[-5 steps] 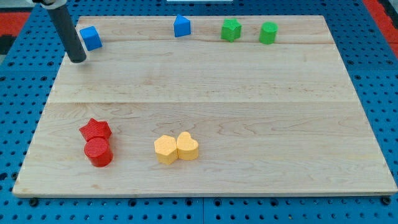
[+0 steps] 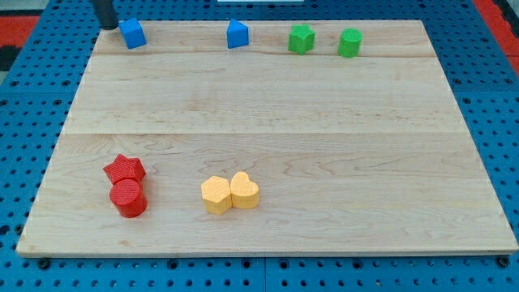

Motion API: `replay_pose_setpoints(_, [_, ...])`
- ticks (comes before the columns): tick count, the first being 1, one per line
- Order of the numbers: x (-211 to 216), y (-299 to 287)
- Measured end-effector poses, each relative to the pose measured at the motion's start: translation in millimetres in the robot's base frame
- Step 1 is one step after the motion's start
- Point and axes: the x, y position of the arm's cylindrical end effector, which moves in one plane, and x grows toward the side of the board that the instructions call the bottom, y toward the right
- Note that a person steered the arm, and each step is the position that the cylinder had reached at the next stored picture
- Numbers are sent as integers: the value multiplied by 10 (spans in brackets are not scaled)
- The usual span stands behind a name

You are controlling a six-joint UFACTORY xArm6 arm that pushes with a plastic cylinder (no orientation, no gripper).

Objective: Push the cube into the triangle

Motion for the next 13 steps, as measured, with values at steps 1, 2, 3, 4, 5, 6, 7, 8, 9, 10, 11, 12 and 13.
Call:
replay_pose_setpoints(1, [244, 411])
replay_pose_setpoints(2, [359, 295])
replay_pose_setpoints(3, [455, -48])
replay_pose_setpoints(4, [787, -20])
replay_pose_setpoints(5, [676, 160])
replay_pose_setpoints(6, [331, 579])
replay_pose_setpoints(7, [334, 649])
replay_pose_setpoints(8, [456, 456])
replay_pose_setpoints(9, [631, 528])
replay_pose_setpoints(10, [628, 921])
replay_pose_setpoints(11, [464, 1424])
replay_pose_setpoints(12, [259, 1743])
replay_pose_setpoints(13, [253, 1421])
